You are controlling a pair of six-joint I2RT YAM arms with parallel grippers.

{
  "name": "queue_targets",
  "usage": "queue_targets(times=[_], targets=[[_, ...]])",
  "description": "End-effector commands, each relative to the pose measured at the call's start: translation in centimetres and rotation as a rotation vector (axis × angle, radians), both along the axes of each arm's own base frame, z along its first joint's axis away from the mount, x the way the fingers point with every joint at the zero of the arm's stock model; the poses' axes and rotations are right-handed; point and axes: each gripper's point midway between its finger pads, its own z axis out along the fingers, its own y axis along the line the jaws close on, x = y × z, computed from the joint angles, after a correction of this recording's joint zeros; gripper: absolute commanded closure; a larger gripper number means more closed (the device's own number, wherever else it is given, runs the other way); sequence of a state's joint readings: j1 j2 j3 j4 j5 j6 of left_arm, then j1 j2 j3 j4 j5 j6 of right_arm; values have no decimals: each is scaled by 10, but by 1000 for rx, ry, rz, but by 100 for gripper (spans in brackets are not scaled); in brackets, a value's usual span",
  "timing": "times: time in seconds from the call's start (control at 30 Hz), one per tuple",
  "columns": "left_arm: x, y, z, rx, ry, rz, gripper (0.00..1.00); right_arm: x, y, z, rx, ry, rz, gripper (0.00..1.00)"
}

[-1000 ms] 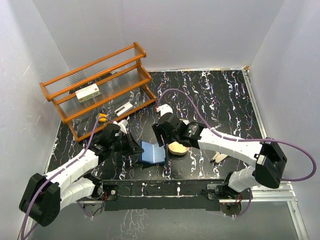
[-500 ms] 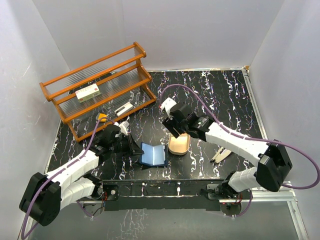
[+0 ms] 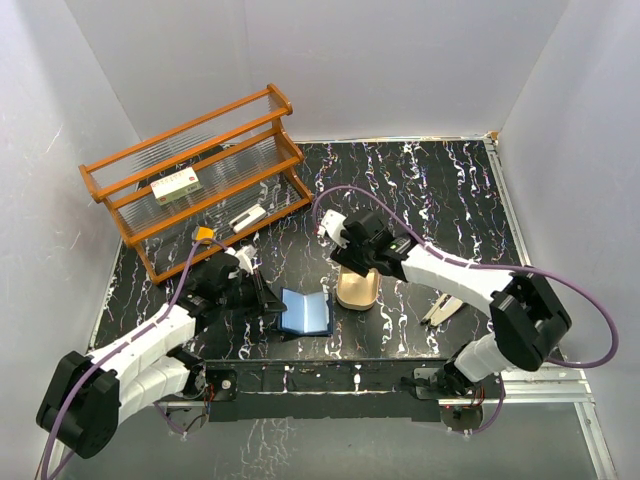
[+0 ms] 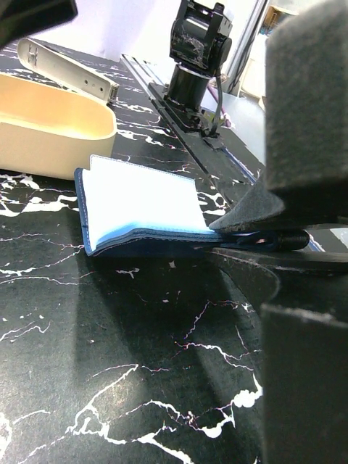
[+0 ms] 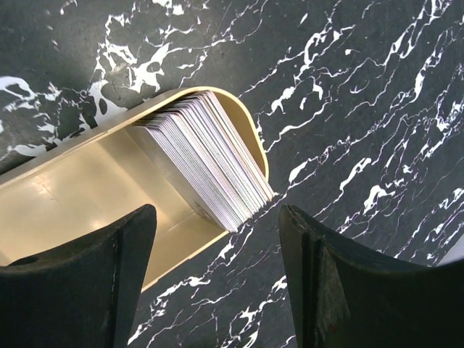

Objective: Put the credit cards into the card holder
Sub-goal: Pick up the credit card from the storage box.

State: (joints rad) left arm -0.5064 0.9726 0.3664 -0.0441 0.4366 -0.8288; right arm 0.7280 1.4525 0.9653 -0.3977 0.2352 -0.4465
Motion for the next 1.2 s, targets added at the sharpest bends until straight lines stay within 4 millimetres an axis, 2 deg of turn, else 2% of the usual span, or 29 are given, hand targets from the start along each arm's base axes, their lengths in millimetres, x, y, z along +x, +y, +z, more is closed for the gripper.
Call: queue_targets(times=[0.0,0.43,0.67,0.8,0.93,1.03,1.17], targets=[[0,-1,6,-27,-16,7,100,22,2,6,-27,-111,29,33],[-4,0,-2,-17,2,-1,100,38,-2,-16,-117,-142,8,41],[-3,1,-4,-27,3,19,100,40,-7,-18,-139,-148,-25,46],[-6,2,-8,-24,10,23,100,41,-7,-11,-136,-158,-21,53],[-5,2,-8,-17,11,15,100,42,-5,-1,-117,-173,-22,55],[-5,2,-8,-6,15,5,100,41,-4,-1,-106,-166,-13,57],[-3,1,-5,-6,9,4,100,36,-2,-4,-95,-148,7,69]])
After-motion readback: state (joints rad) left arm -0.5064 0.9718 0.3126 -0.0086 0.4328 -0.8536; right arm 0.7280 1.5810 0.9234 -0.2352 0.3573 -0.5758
